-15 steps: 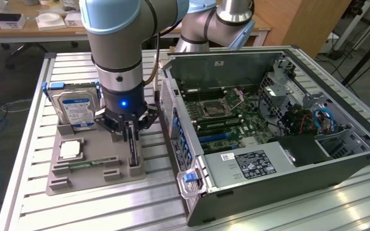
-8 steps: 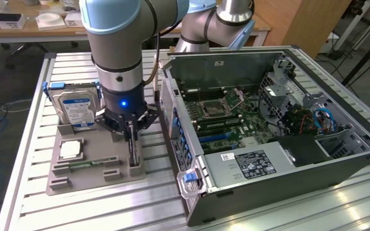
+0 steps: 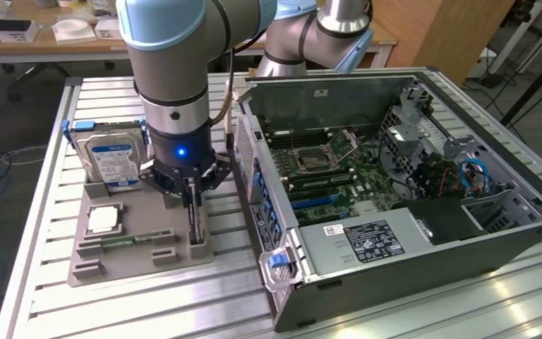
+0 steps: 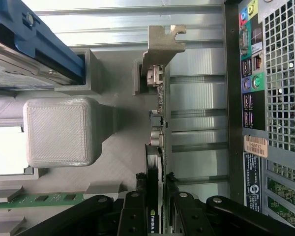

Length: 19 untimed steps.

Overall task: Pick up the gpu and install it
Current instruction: 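Pick up the gpu and move the gpu toward the slot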

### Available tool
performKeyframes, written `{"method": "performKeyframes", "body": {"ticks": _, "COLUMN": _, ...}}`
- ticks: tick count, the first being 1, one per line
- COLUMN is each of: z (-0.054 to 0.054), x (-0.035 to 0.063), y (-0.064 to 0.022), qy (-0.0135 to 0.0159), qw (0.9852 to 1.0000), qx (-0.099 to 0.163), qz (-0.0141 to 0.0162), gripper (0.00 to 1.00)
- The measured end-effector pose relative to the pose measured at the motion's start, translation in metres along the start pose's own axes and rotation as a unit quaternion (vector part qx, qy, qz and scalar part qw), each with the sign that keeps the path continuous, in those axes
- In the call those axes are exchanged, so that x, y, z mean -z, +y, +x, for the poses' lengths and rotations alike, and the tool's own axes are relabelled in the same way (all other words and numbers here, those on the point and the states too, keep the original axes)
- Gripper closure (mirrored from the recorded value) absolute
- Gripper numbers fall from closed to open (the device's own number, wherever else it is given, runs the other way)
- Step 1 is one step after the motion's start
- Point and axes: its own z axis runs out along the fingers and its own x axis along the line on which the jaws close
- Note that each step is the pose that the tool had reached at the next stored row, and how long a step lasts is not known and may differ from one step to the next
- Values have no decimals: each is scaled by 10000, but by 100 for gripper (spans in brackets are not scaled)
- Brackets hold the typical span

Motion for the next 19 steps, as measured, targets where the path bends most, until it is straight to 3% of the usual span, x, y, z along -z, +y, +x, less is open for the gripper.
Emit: {"method": "performKeyframes", "body": {"ticks": 19, "z": 0, "x": 0, "y": 0, "qy": 0, "qw": 10000, "qx": 0, "qz": 0, "gripper": 74}}
